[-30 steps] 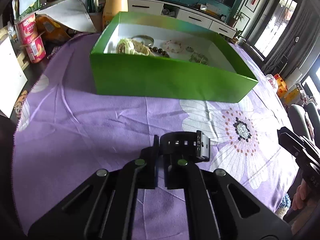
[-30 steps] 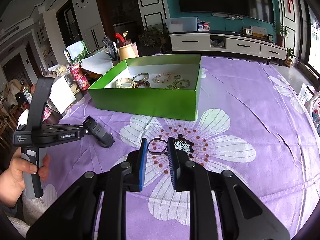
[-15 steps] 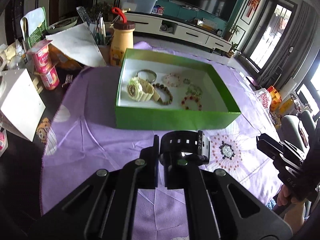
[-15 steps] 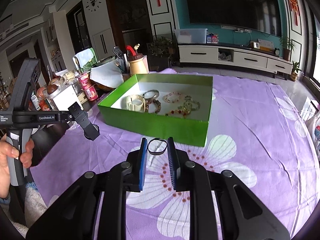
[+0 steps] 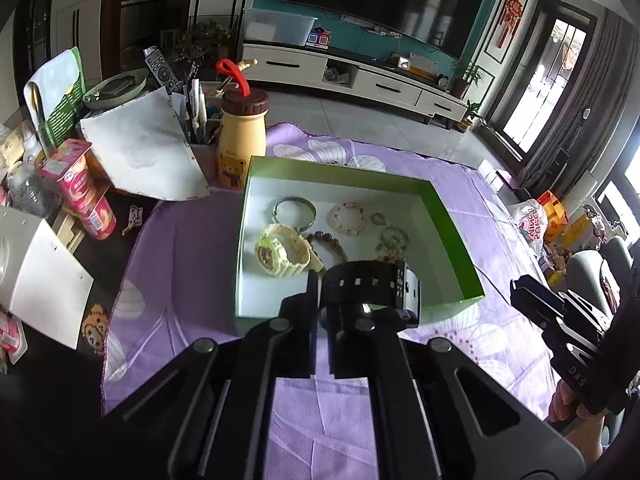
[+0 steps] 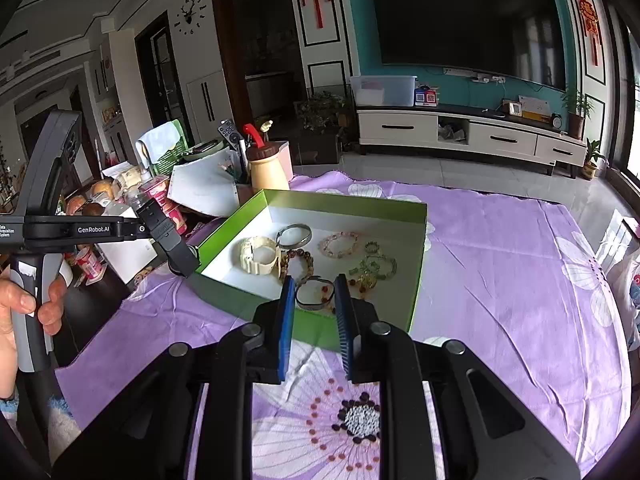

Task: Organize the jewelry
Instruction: 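Carry the black watch and hair tie over the green box with both tools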

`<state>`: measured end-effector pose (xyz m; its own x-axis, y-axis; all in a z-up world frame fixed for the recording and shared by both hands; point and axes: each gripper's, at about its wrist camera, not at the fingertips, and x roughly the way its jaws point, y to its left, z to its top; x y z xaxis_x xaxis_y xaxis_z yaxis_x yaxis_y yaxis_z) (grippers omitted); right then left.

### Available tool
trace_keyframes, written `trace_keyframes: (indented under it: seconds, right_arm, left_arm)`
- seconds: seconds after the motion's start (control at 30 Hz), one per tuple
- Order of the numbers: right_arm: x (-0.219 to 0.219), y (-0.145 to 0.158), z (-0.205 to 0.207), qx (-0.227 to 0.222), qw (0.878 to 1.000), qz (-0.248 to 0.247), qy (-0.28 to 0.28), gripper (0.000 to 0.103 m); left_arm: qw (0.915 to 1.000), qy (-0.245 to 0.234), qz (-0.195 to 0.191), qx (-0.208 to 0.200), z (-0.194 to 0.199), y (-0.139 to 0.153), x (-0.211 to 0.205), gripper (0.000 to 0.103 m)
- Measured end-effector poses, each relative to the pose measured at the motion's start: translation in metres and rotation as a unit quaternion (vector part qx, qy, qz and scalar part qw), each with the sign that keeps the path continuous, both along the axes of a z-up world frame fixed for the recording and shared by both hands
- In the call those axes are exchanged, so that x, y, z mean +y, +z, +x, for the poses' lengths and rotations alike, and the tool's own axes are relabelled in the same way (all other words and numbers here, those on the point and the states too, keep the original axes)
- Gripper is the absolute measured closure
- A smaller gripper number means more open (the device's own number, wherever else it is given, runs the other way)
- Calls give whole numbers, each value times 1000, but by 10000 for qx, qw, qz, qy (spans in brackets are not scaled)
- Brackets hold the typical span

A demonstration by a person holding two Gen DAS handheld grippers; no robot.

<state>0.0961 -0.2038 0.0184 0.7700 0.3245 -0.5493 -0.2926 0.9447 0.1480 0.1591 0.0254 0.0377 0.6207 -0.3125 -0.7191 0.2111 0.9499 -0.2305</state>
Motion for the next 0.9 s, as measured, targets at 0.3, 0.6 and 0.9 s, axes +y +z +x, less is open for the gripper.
trace_keyframes:
  seconds: [0.3,0.6,0.9]
  right_arm:
    - [-9,-11,35,201,9996,135,-144,83]
    - [-17,-26,56,423,9986,212,-235,83]
    - [-25,-44,76,851,9953,392,-239,83]
  left_arm:
    - [9998,-77,126,163,33,-14,-22,100]
    - [9989,-156,250,369,58,-35,-37,100]
    - [9973,-174,271,657,70,-54,-36,100]
